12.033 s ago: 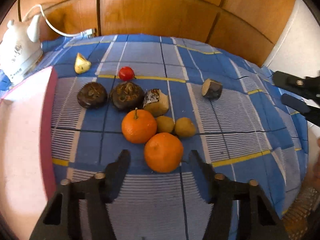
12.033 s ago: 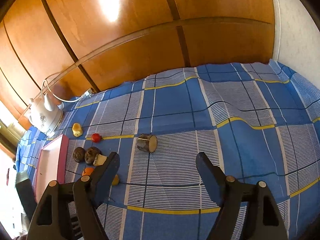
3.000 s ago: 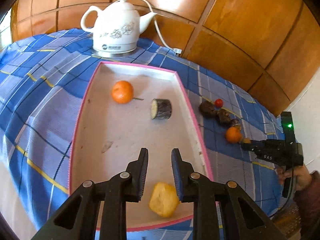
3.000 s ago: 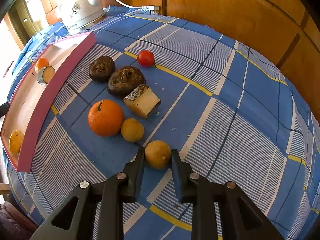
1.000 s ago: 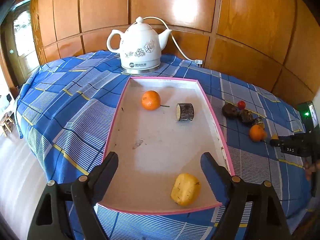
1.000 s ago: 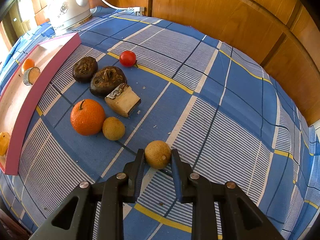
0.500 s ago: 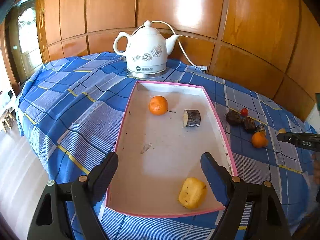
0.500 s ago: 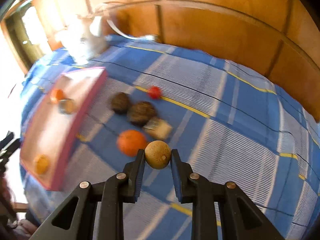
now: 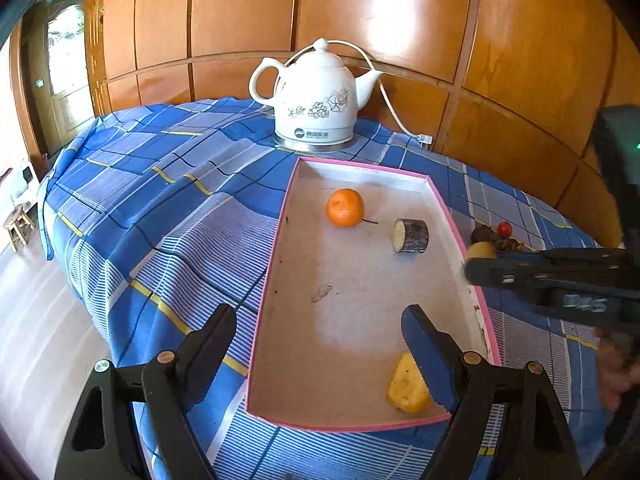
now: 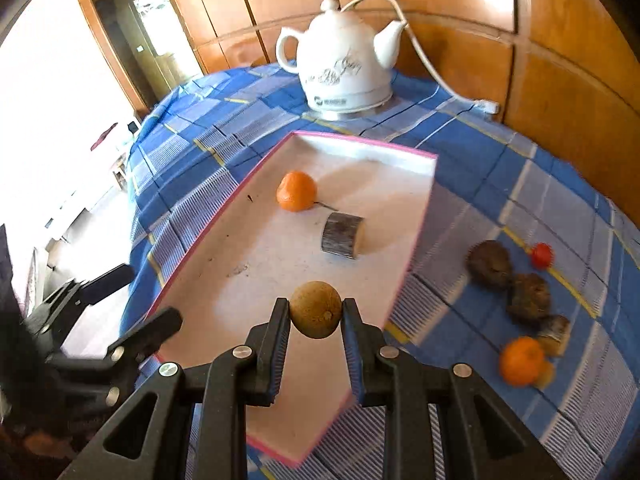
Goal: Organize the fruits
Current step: 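Carry the brown fruit into the pink tray and open the right tool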
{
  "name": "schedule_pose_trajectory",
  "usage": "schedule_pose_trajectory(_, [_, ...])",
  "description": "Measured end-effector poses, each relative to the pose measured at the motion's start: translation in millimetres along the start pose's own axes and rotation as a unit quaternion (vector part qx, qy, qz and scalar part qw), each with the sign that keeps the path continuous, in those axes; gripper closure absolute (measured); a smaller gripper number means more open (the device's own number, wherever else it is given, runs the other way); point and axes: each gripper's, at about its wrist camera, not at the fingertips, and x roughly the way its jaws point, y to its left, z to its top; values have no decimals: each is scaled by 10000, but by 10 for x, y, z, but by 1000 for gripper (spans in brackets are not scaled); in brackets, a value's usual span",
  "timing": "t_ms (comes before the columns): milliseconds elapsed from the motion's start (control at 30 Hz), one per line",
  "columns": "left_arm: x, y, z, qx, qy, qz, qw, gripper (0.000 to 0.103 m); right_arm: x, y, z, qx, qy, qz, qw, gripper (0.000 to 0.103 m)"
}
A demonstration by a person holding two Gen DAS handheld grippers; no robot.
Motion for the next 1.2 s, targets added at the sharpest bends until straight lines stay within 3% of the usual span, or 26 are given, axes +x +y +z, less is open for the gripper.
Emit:
schedule_pose_trajectory(133, [2, 21, -14, 5, 4, 16, 10000, 18, 155, -39, -46, 220, 131, -96, 9996, 76])
schedule_pose_trajectory(200, [2, 21, -18, 19, -1, 26, 10000, 18, 147, -63, -67, 275, 90, -97, 9995, 69])
schedule_pose_trajectory(567, [-64, -79, -3, 124, -129, -19, 9998, 18, -363, -234, -271, 248, -224, -219, 9992, 68])
schedule_pose_trajectory(1200, [-130, -346, -42, 547, -174, -60, 9983, 18, -866, -864, -589, 477, -317, -968, 9937, 68])
